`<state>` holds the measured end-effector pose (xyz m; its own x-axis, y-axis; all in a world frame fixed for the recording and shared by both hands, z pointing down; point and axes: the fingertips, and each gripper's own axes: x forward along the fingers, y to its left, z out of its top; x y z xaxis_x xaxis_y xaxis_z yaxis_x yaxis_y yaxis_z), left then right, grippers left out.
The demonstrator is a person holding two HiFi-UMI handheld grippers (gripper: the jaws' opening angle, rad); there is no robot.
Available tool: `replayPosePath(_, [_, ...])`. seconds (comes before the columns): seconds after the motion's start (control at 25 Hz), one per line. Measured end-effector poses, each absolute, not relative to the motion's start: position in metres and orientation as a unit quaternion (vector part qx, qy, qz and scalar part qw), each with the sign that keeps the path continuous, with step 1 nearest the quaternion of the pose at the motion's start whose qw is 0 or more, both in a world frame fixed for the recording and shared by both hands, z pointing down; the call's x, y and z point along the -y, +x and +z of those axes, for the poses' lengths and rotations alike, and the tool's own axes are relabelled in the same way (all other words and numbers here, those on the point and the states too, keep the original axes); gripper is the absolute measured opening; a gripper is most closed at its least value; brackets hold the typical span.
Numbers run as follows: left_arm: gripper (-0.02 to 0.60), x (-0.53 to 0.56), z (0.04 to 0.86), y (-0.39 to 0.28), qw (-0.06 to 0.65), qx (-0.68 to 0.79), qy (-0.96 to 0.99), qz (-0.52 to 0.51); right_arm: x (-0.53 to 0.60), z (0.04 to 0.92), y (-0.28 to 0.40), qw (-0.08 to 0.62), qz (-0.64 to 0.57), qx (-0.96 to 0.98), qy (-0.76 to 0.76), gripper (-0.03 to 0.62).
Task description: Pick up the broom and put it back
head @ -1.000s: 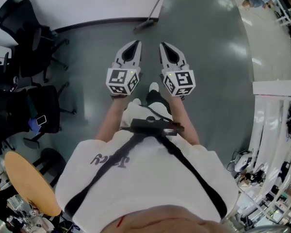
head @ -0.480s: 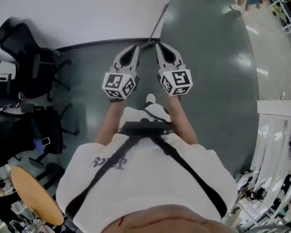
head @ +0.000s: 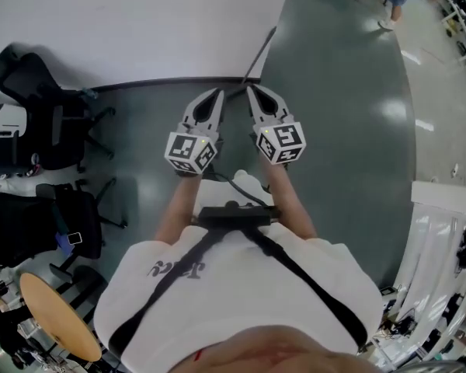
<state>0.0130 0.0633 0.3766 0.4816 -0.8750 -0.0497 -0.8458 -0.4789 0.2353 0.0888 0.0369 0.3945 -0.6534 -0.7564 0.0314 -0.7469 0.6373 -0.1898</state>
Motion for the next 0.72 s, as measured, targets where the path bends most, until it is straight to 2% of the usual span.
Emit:
replayPosePath(0.24, [0.012, 0.025, 0.383, -0.014, 0.092, 0.487, 0.864, -0.086, 0.042, 0.394, 0.065, 0.022, -0.079, -0.895, -0.438, 0.006])
replayPosePath(0.44, [0.012, 0.101, 0.359, -0.035, 0.066, 0.468, 0.878, -0.080, 0.111, 0.381, 0.049, 0.029, -0.077, -0.883, -0.462, 0.006])
replayPosePath(0.72, [0.012, 0.180, 0.375, -0.099, 0.066, 0.444, 0.891, -0.064, 0.184, 0.402, 0.000, 0.028, -0.084, -0.849, -0.521, 0.006])
